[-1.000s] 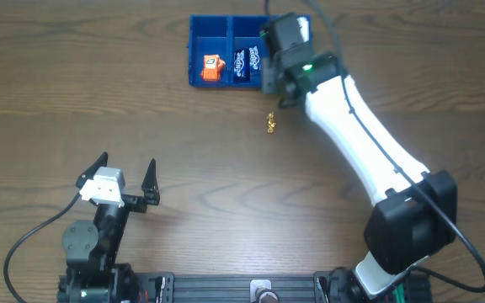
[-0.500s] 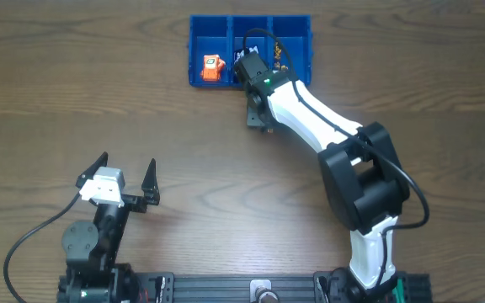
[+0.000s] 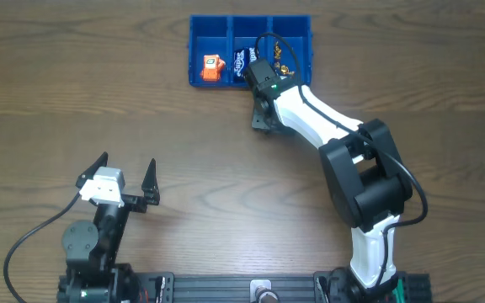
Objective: Sort Candies Into Trays
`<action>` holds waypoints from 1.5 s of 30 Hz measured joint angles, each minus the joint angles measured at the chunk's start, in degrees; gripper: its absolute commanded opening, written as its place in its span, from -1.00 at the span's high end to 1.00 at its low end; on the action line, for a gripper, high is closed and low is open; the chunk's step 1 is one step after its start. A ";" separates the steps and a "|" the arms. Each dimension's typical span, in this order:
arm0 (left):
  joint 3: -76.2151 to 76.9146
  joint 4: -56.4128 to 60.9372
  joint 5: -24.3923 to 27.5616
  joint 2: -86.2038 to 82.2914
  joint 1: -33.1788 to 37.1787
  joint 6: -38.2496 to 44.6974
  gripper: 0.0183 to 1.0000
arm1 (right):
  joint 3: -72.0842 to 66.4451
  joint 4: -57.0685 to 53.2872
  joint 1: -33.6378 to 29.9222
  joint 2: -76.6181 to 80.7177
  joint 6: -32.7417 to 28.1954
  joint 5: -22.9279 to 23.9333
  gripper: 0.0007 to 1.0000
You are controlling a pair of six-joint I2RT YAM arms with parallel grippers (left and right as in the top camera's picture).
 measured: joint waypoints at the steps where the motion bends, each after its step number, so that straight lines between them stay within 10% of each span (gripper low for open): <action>1: 0.00 0.00 0.00 0.00 0.00 0.00 -1.00 | 0.00 0.07 0.00 0.00 0.13 -0.02 0.07; 23: 0.00 0.00 0.00 0.00 0.00 0.00 -1.00 | 0.00 1.75 0.26 0.00 0.42 -1.33 0.84; 45: 0.00 0.00 0.00 0.00 0.00 0.00 -1.00 | 7.65 19.71 -6.97 -6.71 -18.32 11.43 0.82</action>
